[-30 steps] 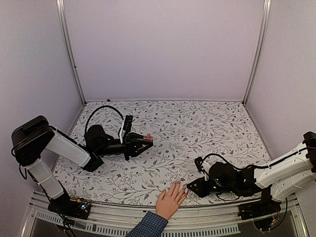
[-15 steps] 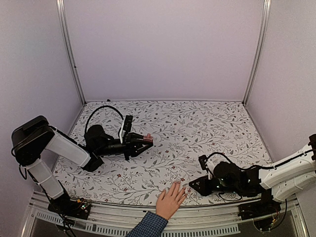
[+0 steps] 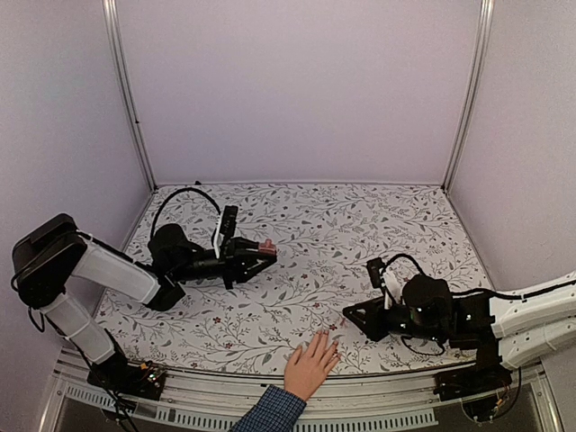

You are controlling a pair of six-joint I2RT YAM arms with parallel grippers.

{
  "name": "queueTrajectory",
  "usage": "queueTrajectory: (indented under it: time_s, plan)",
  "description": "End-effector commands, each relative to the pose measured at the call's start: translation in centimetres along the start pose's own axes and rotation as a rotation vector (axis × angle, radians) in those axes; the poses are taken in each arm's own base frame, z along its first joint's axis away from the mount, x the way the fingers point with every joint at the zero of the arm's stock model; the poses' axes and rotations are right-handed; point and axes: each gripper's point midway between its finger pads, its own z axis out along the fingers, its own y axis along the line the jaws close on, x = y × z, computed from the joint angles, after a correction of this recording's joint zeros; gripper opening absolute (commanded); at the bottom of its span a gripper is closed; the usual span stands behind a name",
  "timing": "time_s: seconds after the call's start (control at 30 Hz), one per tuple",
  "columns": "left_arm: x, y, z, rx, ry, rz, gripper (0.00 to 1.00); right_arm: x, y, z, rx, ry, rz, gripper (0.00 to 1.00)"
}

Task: Paint the nails
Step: Paint the nail polish on the nail, then close the nail polish bottle.

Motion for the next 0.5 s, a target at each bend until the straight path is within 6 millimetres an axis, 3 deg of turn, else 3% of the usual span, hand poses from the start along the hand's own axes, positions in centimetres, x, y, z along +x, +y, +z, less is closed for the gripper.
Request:
queueTrajectory:
  time_s: [0.0,0.3,0.47]
  plan:
    - [-2.1,-0.8,-0.2,0.015,-0.041,0.066,0.0,-5.3,2.2,-1.2,-0.023,-0.113,-0.116,0.0]
    - [-3.4,-3.2,0.0,0.014,-0.041,0.195,0.0,-13.7,7.1,-4.5,-0.097,-0.243,-0.302,0.0]
    - [-3.6,-5.4,0.5,0.032,-0.041,0.3,0.0,-16.6,10.7,-6.0,-0.181,-0.279,-0.428,0.0]
